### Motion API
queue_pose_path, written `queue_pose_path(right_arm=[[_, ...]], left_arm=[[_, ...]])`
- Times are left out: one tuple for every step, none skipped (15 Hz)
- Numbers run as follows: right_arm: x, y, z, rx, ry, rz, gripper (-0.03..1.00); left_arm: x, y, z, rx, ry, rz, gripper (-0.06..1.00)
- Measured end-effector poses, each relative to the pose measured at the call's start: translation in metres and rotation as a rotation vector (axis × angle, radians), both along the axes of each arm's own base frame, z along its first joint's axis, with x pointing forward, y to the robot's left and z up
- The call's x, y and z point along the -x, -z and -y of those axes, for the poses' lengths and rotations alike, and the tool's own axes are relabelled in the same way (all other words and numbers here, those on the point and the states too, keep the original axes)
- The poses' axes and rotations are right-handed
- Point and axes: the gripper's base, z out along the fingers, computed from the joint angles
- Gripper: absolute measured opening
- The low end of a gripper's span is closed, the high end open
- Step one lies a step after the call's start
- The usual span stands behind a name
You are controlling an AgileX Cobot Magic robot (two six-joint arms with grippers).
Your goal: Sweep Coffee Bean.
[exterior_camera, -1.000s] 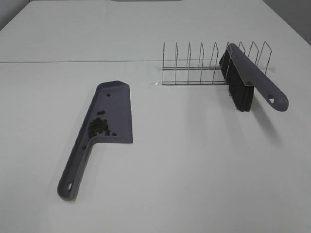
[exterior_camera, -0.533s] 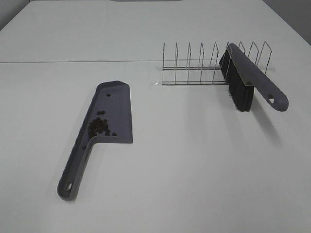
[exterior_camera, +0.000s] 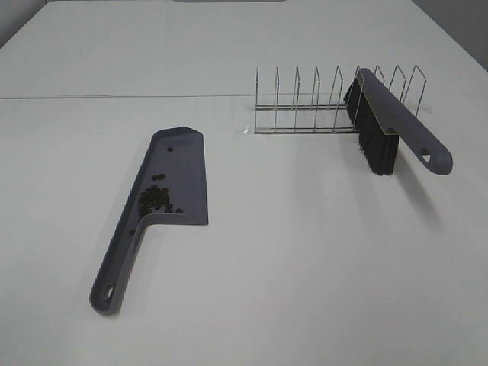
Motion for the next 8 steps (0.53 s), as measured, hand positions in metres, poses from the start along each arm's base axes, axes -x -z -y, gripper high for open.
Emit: queue_pose_path(right_arm=[[0.0000,0.0000,0.0000,0.000,0.000,0.000,0.66],[0.0000,0.0000,0.0000,0.000,0.000,0.000,0.66],[0.0000,0.0000,0.0000,0.000,0.000,0.000,0.66],[0.0000,0.0000,0.0000,0.000,0.000,0.000,0.66],[0.0000,0.0000,0.0000,0.000,0.000,0.000,0.66],[0.0000,0.0000,0.0000,0.000,0.000,0.000,0.66],[0.0000,0.0000,0.0000,0.000,0.000,0.000,0.66],[0.0000,0.0000,0.0000,0.000,0.000,0.000,0.66]], left_arm=[[0.0000,0.0000,0.0000,0.000,0.000,0.000,0.63],[0.0000,0.0000,0.0000,0.000,0.000,0.000,0.63],[0.0000,0.0000,0.0000,0.000,0.000,0.000,0.63],[0.0000,0.0000,0.0000,0.000,0.000,0.000,0.63],[0.0000,0.0000,0.0000,0.000,0.000,0.000,0.63],[0.0000,0.0000,0.0000,0.000,0.000,0.000,0.63],[0.0000,0.0000,0.0000,0.000,0.000,0.000,0.63],[0.0000,0.0000,0.0000,0.000,0.000,0.000,0.63]])
